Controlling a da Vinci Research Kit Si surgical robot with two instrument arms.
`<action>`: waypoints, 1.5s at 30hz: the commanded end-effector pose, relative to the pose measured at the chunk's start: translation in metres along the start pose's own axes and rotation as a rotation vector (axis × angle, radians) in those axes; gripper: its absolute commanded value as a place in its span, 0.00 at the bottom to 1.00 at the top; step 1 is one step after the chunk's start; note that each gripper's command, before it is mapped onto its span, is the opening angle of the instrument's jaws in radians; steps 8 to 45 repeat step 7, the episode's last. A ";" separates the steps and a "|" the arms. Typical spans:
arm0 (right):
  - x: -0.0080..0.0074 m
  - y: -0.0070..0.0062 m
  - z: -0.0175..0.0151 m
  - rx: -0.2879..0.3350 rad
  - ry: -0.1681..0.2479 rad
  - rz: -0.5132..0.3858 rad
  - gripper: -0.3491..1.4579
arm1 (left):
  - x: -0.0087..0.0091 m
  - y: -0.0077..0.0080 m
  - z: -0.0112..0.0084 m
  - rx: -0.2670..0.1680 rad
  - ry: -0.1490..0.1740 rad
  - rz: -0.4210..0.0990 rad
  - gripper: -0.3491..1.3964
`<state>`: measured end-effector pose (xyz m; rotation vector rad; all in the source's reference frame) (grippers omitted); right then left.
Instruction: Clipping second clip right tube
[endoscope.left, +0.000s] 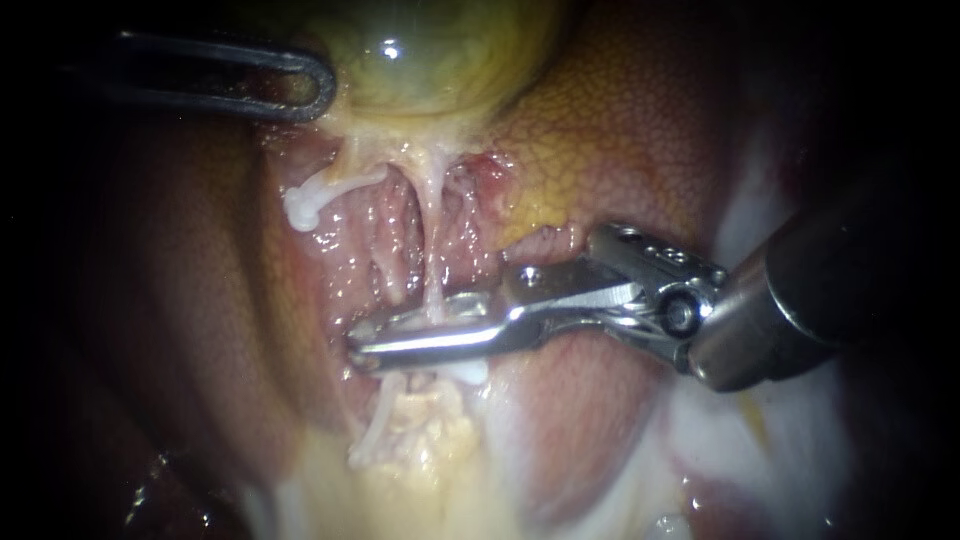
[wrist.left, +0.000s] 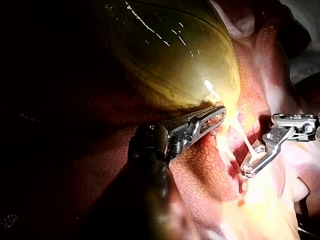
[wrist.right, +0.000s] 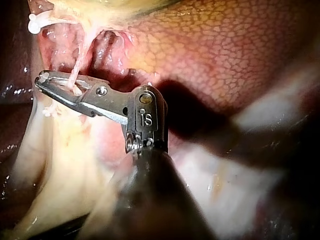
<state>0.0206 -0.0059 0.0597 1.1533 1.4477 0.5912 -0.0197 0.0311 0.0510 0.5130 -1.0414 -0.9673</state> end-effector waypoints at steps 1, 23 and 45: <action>-0.0001 0.0000 0.0001 0.001 -0.001 -0.002 0.00 | 0.0000 0.0000 0.0000 0.000 0.000 0.000 0.00; -0.0001 0.0002 0.0000 0.000 0.000 -0.002 0.00 | 0.0000 0.0000 0.0000 0.000 0.000 0.000 0.00; -0.0001 0.0002 0.0000 0.000 0.000 -0.002 0.00 | 0.0000 0.0000 0.0000 0.000 0.000 0.000 0.00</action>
